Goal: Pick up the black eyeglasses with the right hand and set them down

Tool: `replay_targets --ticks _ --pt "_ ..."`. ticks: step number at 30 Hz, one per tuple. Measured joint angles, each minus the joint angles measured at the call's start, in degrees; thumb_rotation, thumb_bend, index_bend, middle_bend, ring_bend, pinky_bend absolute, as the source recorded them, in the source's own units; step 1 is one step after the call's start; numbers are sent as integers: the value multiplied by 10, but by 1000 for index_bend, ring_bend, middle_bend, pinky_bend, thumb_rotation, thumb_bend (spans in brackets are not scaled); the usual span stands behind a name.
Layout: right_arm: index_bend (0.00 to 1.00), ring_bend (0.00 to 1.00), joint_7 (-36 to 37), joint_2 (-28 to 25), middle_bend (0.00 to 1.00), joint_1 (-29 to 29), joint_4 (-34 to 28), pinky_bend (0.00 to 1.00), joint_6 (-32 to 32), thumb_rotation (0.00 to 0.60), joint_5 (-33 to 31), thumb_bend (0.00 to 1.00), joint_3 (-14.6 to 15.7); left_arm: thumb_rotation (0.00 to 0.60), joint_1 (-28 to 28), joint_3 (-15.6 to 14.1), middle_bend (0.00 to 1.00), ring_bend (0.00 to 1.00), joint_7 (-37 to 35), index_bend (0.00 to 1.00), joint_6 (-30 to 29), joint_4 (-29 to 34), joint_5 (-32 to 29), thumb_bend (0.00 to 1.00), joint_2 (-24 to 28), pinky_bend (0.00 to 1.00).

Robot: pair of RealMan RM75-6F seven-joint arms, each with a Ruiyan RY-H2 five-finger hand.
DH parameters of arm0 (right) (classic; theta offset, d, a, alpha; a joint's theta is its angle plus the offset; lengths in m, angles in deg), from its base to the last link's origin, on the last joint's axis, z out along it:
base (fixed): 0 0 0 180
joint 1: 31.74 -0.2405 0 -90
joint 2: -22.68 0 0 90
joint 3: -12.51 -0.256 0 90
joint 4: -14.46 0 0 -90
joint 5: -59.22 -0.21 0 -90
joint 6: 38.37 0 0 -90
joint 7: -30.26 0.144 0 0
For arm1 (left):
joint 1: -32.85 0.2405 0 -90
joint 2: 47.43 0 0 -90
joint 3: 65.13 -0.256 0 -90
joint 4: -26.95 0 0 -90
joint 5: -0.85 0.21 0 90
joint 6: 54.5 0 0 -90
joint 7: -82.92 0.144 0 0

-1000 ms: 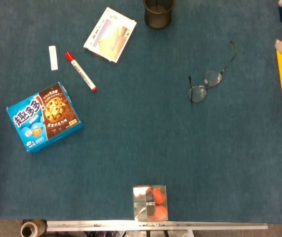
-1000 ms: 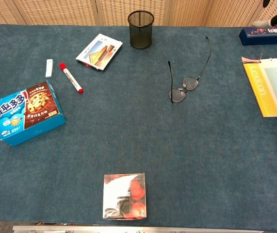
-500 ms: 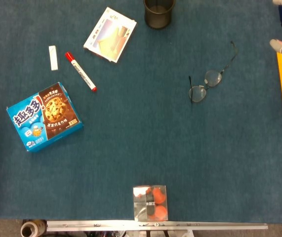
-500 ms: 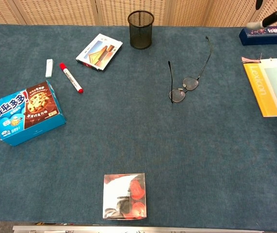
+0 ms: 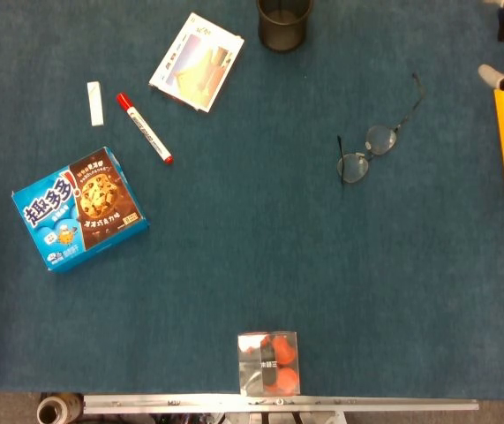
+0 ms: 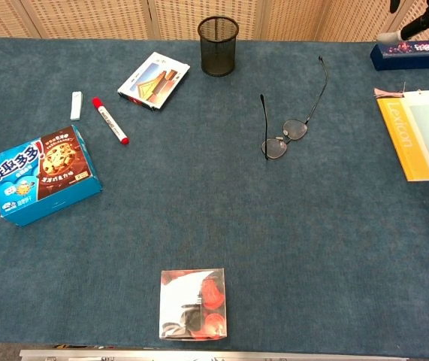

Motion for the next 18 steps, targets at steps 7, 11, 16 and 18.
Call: replay_targets --ticks 7,11,16,18 --pt "282 341 70 7 579 -11 52 251 -16 600 67 84 23 600 0 0 307 262 0 430 0 0 0 60 0 439" --pt "282 338 101 15 579 -18 89 251 -22 600 91 84 34 600 0 0 307 262 0 430 0 0 0 60 0 438" --pt "282 337 121 27 579 -27 129 251 -17 600 100 84 42 600 0 0 307 263 0 430 0 0 0 60 0 439" --pt "282 337 127 31 579 -31 141 251 -14 600 102 84 45 600 0 0 307 262 0 430 0 0 0 60 0 439"
